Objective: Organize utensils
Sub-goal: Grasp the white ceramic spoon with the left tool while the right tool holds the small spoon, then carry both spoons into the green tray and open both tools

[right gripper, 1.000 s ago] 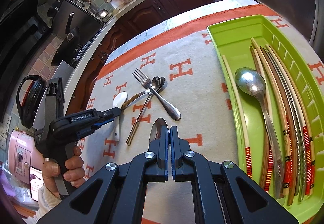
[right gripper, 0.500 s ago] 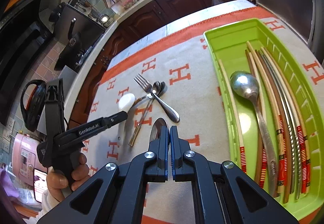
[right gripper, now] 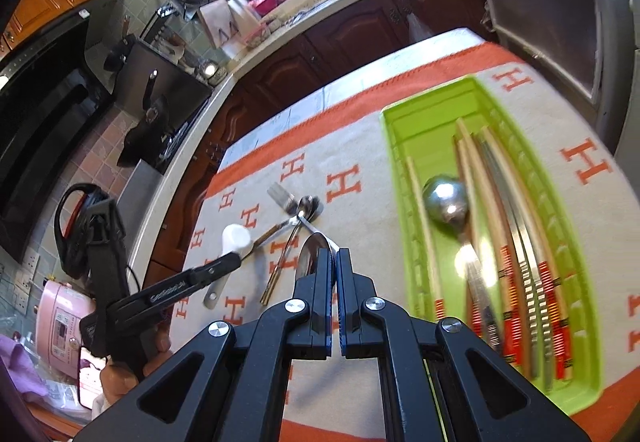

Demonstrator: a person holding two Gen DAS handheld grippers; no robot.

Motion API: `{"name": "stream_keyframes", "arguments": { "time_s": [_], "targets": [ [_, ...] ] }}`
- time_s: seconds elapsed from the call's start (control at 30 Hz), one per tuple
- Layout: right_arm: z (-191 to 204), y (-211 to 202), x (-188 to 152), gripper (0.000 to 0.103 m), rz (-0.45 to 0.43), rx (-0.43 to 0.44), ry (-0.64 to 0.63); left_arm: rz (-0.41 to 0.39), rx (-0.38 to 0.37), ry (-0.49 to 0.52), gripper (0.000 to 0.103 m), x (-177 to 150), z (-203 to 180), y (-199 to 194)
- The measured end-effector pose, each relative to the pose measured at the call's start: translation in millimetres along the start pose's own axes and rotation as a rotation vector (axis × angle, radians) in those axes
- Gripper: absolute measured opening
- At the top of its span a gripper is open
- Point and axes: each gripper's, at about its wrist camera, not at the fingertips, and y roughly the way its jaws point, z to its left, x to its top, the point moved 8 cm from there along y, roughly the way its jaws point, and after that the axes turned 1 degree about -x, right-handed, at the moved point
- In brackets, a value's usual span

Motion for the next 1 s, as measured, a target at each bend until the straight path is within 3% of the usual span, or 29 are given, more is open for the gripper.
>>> {"name": "stream_keyframes", "arguments": {
  "time_s": [0.2, 0.33, 0.57, 0.63, 0.7, 0.8, 0.93, 1.0],
  "targets": [
    [-26, -39, 27, 0.002, -0.079, -0.060, -0.029, -0.046, -0.081, 0.093, 0.004, 0, -57, -27],
    [-47, -61, 41, 0.002, -0.108, -0.206, -0.145, -0.043, -0.123, 0.169, 0.004, -5, -101, -25],
    [-69, -67, 29, 0.002, -0.042, -0.477, -0.466, 0.004, -0.164, 0.242, 0.004, -11, -163, 9],
    [-71, -60, 19, 0.002, -0.015, -0.519, -0.557, 0.012, -0.169, 0.258, 0.004, -12, -176, 19],
    [-72, -50, 7, 0.002, 0.017, -0.506, -0.619, 0.023, -0.173, 0.265, 0.004, -13, -185, 28],
    [-78, -36, 3, 0.006, 0.037, -0.472, -0.581, 0.042, -0.180, 0.268, 0.004, -14, -196, 44],
    [-96, -39, 19, 0.035, -0.021, -0.435, -0.397, 0.066, -0.175, 0.254, 0.005, -14, -199, 64],
    [-104, -48, 30, 0.037, -0.075, -0.391, -0.295, 0.076, -0.180, 0.251, 0.005, -15, -200, 71]
  ]
}}
